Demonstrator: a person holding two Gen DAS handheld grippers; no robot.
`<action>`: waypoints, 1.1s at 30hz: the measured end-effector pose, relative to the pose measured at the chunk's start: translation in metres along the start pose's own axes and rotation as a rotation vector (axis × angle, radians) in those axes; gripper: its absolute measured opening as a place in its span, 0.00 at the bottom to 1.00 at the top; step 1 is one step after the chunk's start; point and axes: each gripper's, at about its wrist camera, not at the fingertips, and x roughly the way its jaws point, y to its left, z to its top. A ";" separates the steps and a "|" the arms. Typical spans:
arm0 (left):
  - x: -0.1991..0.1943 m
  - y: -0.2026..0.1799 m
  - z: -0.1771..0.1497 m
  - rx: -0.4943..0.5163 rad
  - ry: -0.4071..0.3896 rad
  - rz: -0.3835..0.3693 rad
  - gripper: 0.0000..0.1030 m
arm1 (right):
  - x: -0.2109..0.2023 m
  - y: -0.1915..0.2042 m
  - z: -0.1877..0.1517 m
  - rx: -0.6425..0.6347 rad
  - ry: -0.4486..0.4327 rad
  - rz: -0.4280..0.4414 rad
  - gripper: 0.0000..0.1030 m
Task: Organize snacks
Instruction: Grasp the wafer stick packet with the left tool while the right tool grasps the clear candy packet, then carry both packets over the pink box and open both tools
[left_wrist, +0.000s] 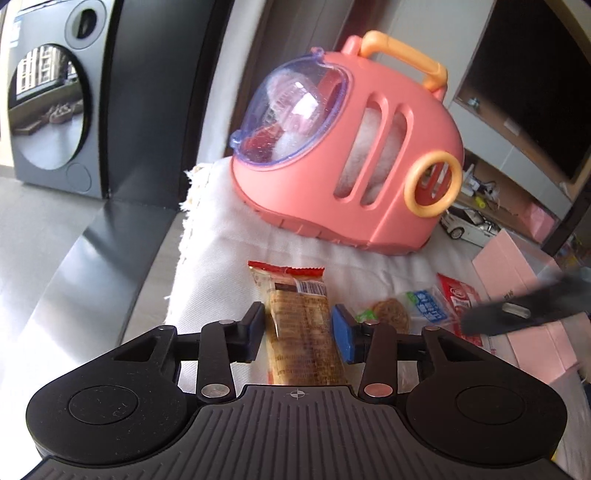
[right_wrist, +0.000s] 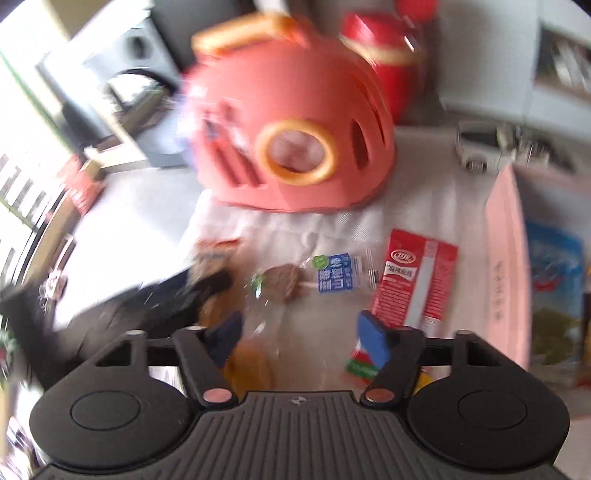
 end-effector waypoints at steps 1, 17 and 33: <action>-0.001 0.003 -0.002 -0.015 -0.007 -0.009 0.44 | 0.013 -0.002 0.007 0.041 0.030 -0.003 0.56; -0.008 0.001 -0.017 0.009 -0.013 -0.015 0.46 | 0.085 0.048 0.016 -0.164 -0.104 -0.291 0.70; -0.037 -0.014 -0.024 0.057 -0.025 -0.011 0.43 | -0.010 0.032 -0.040 -0.342 -0.165 -0.146 0.33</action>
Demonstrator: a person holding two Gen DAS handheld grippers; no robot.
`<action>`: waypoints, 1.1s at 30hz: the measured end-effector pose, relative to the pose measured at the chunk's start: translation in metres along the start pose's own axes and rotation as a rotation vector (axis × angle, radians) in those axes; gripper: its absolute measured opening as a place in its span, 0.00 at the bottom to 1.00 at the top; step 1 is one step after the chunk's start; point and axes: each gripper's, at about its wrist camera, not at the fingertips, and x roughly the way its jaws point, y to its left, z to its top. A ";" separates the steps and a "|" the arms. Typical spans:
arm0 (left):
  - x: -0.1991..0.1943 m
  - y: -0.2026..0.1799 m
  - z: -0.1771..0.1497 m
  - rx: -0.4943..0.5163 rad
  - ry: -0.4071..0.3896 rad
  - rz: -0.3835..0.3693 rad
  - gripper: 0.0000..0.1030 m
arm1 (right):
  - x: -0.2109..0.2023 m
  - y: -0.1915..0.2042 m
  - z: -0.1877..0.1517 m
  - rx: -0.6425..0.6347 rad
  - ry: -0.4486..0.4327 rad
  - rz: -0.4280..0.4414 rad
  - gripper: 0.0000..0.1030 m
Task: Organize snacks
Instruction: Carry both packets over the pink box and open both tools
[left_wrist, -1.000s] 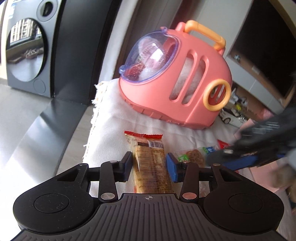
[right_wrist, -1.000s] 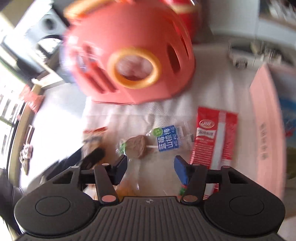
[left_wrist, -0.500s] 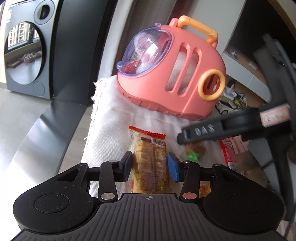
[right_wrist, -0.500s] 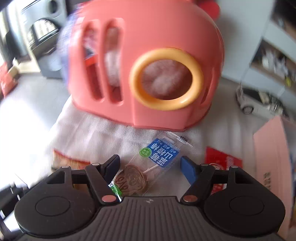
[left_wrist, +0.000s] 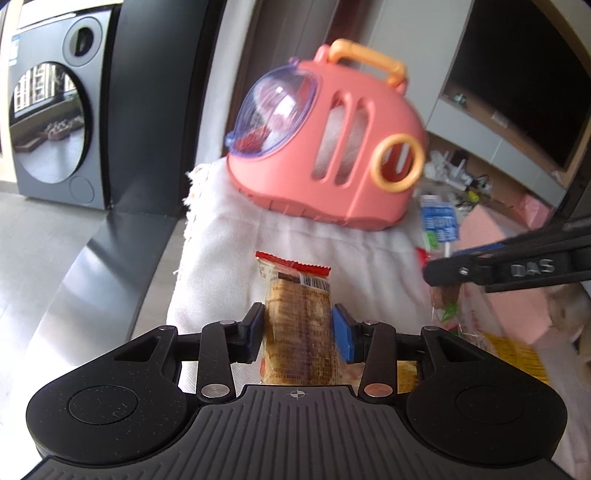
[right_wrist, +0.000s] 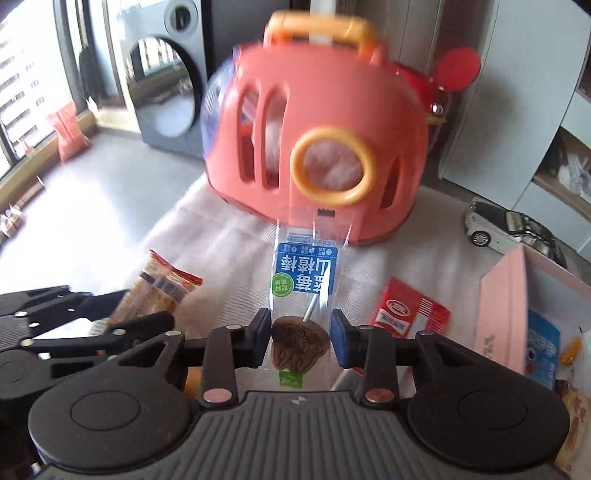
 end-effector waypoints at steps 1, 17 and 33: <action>-0.005 0.001 0.000 -0.015 -0.006 -0.026 0.43 | -0.010 -0.001 -0.005 0.011 -0.008 0.016 0.33; -0.079 -0.115 -0.025 0.072 -0.007 -0.332 0.43 | -0.127 -0.065 -0.146 0.079 -0.123 0.093 0.31; -0.036 -0.203 -0.105 0.278 0.228 -0.287 0.43 | -0.187 -0.104 -0.271 -0.006 -0.061 0.038 0.58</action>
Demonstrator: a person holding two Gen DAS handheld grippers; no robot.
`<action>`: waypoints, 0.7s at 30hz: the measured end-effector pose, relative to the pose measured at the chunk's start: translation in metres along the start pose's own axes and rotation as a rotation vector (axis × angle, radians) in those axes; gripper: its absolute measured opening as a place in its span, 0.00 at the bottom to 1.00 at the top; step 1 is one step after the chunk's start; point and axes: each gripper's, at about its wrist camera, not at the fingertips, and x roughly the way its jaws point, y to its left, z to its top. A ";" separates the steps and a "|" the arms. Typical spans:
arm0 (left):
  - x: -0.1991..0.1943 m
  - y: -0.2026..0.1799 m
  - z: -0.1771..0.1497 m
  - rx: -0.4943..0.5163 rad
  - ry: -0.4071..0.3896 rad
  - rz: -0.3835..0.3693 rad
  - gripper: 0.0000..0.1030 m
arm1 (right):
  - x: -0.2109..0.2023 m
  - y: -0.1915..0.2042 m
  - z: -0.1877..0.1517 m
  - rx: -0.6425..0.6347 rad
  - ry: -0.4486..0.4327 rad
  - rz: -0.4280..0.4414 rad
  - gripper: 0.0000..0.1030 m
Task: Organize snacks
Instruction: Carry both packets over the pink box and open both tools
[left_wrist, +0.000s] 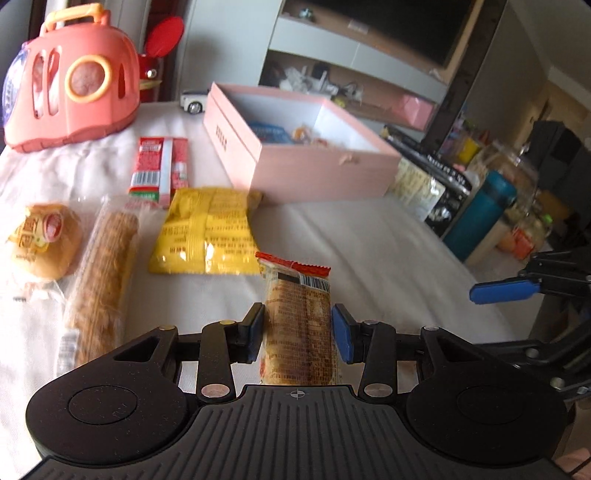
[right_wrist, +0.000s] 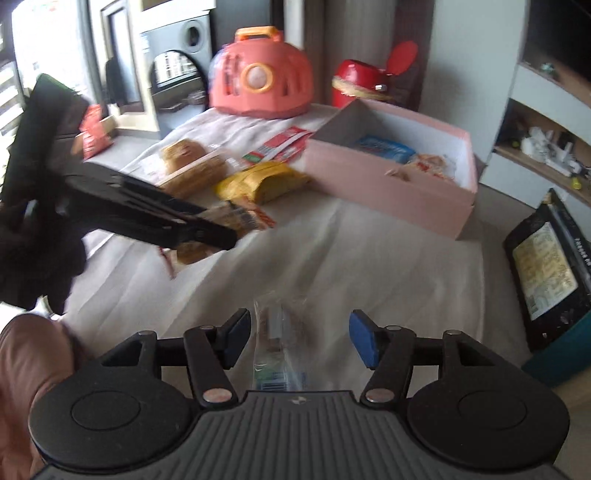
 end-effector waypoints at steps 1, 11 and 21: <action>-0.001 0.001 -0.003 0.001 0.012 0.001 0.43 | -0.003 0.002 -0.003 -0.003 0.001 0.021 0.58; -0.001 -0.003 -0.013 0.011 0.038 0.015 0.43 | 0.027 0.008 -0.009 0.032 0.028 0.015 0.59; -0.003 -0.008 -0.013 0.015 0.046 0.041 0.43 | 0.042 0.015 -0.011 0.009 0.027 0.017 0.35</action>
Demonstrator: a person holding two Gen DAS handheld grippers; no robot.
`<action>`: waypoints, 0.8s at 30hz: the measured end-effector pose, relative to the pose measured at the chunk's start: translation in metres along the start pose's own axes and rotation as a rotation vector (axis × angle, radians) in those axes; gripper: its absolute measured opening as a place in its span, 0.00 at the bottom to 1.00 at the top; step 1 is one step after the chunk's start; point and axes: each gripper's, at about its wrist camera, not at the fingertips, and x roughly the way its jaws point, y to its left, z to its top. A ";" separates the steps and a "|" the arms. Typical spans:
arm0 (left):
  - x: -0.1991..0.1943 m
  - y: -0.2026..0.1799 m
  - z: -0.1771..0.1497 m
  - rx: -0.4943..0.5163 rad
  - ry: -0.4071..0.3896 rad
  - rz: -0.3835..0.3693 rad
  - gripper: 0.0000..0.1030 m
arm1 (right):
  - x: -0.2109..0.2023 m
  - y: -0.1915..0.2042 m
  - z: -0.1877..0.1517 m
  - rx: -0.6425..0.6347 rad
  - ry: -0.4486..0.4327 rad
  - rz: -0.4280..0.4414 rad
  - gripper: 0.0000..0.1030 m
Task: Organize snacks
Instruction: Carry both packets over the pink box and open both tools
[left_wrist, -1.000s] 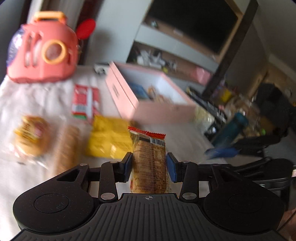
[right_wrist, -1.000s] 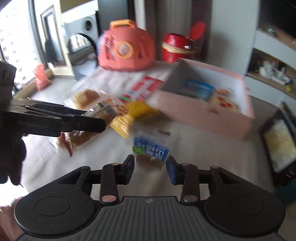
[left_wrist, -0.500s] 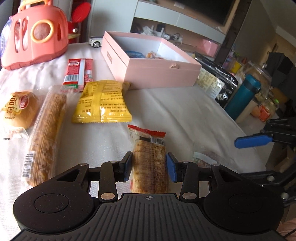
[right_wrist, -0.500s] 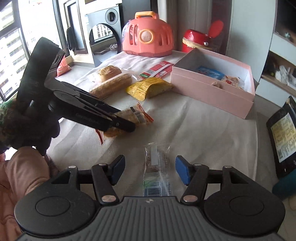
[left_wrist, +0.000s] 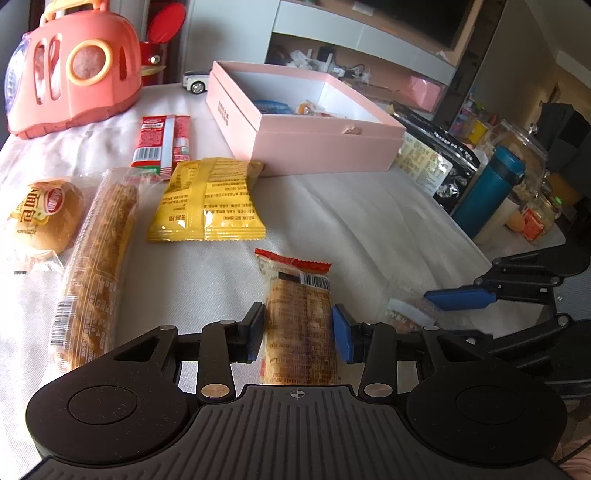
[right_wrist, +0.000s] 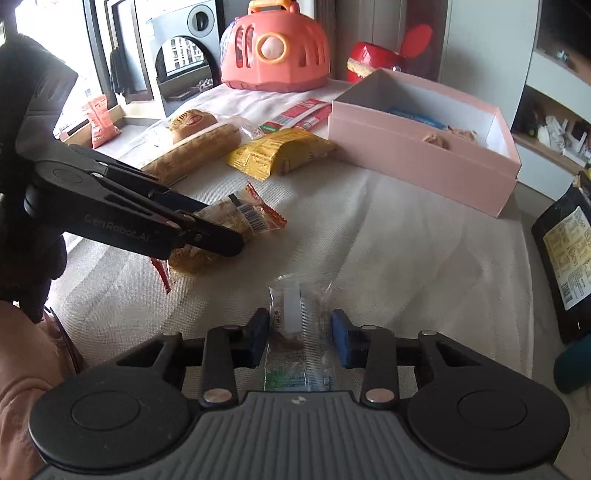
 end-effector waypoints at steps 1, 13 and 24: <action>0.000 -0.001 0.000 0.005 0.001 0.003 0.43 | -0.002 -0.002 0.000 0.006 -0.008 -0.001 0.35; -0.029 -0.006 0.040 -0.004 -0.083 -0.101 0.43 | -0.034 -0.036 0.017 0.107 -0.157 -0.034 0.35; 0.008 0.033 0.191 -0.195 -0.332 -0.208 0.43 | -0.068 -0.128 0.155 0.286 -0.460 -0.085 0.35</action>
